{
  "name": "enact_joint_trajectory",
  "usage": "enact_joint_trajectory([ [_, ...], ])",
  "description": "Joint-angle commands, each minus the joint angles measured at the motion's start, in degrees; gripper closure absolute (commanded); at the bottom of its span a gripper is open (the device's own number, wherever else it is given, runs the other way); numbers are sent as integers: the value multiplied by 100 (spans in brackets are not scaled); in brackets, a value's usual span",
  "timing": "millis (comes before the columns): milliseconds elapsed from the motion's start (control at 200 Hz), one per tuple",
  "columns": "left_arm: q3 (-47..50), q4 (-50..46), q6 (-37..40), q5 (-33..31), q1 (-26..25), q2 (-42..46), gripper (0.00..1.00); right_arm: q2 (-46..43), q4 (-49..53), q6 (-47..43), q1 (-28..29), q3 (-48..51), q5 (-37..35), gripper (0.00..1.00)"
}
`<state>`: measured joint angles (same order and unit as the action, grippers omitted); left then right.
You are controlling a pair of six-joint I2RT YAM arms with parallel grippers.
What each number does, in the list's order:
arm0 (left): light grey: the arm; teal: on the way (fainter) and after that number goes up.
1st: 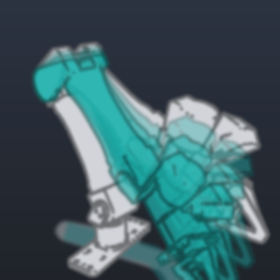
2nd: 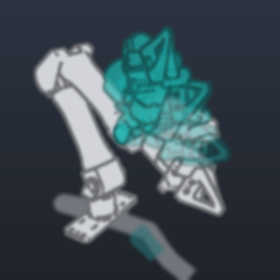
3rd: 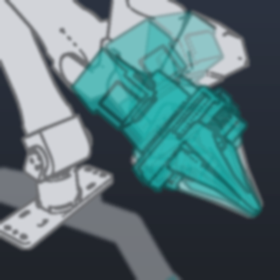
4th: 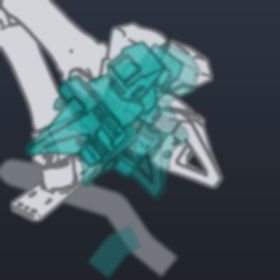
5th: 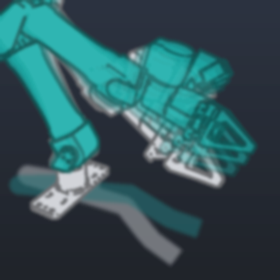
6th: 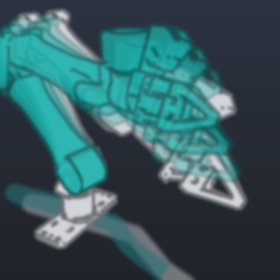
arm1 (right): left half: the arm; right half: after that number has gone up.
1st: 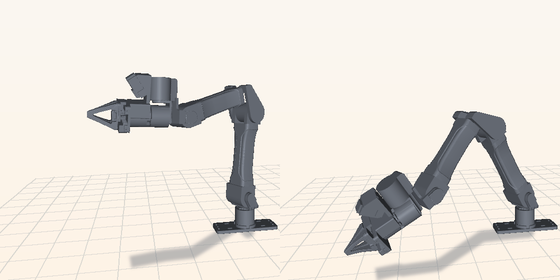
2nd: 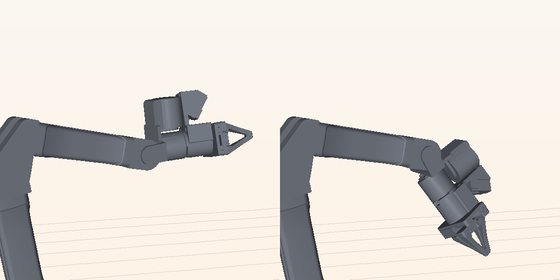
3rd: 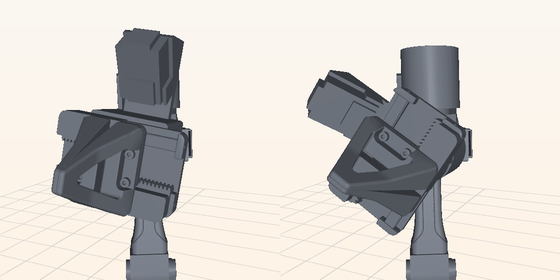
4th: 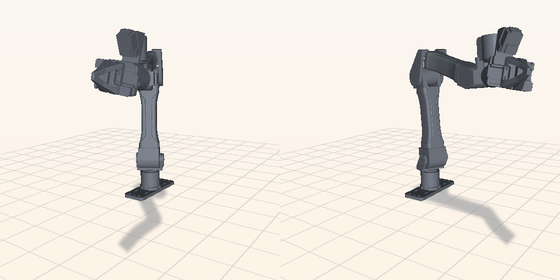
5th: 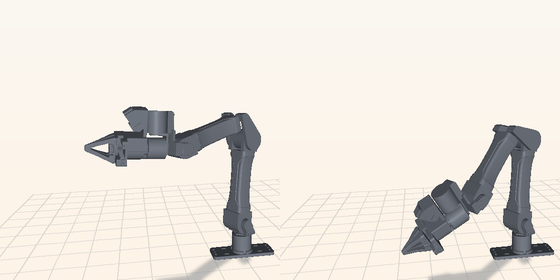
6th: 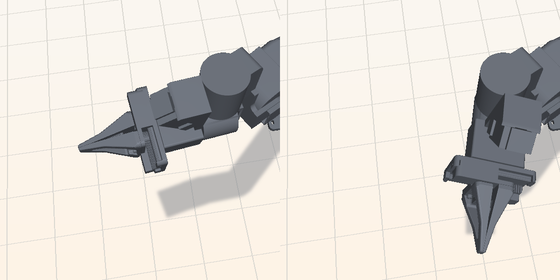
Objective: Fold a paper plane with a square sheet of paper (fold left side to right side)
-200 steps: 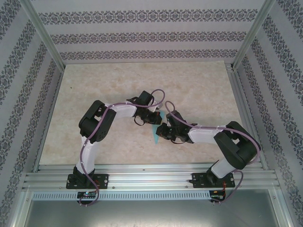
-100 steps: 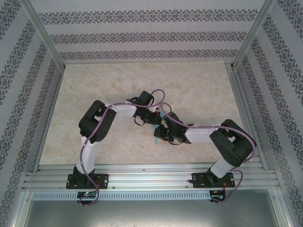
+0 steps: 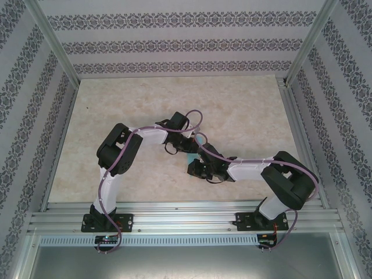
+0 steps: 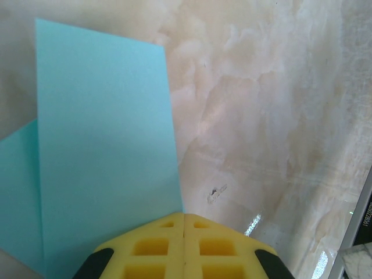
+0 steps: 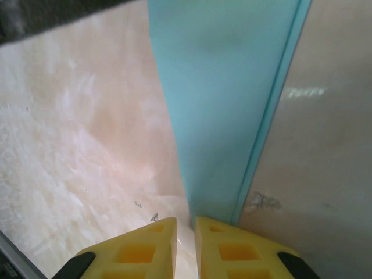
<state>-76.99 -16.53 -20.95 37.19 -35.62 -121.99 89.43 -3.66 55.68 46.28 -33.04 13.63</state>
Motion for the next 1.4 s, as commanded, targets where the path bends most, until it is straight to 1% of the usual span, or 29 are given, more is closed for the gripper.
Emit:
enact_joint_trajectory([
  [0,182,-80,224,-402,57,-218,100,-64,653,91,243,272,377,82],
  [155,176,-52,183,-319,63,-85,100,-309,573,280,398,539,368,82],
  [245,84,-69,109,-142,61,-9,100,-550,645,240,412,562,296,81],
  [315,-60,-58,10,82,79,142,94,-835,1025,31,352,371,111,78],
  [365,-212,-69,-124,296,124,301,89,-1097,1491,-208,279,143,-80,76],
  [450,-590,-112,-402,604,335,596,83,-1586,2284,-623,133,-253,-557,67],
  [495,-787,-138,-515,719,461,758,80,-1796,2616,-819,52,-423,-839,65],
  [550,-1027,-232,-620,795,636,948,72,-1950,3011,-1034,7,-671,-1215,62],
  [580,-1130,-280,-649,834,726,1050,71,-1965,3208,-1139,5,-827,-1403,61],
  [664,-1144,-348,-762,761,1054,1410,66,-1753,3795,-1373,123,-1341,-1970,58],
  [719,-946,-402,-879,552,1306,1680,64,-1468,4082,-1440,279,-1676,-2370,55],
  [869,319,2,-1282,123,2004,2549,63,-357,4651,-1347,528,-2606,-3246,45],
  [939,910,90,-1336,-31,2206,2906,62,154,4614,-1340,515,-2949,-3370,43],
  [1014,1340,49,-1279,-127,2285,3175,61,698,4515,-1438,487,-3318,-3383,43],
  [1104,1729,35,-1248,-173,2287,3352,61,1300,4688,-1532,425,-3788,-3490,45],
  [1194,2013,90,-1271,-151,2287,3424,61,1563,4736,-1575,302,-3937,-3489,49],
  [1294,2142,175,-1251,-49,2265,3357,61,1439,4401,-1608,120,-3625,-3209,61],
  [1339,2129,215,-1238,40,2237,3294,61,1317,4238,-1630,35,-3430,-3068,68],
  [1394,2053,238,-1245,115,2154,3184,61,1149,4035,-1679,-77,-3179,-2869,73],
])
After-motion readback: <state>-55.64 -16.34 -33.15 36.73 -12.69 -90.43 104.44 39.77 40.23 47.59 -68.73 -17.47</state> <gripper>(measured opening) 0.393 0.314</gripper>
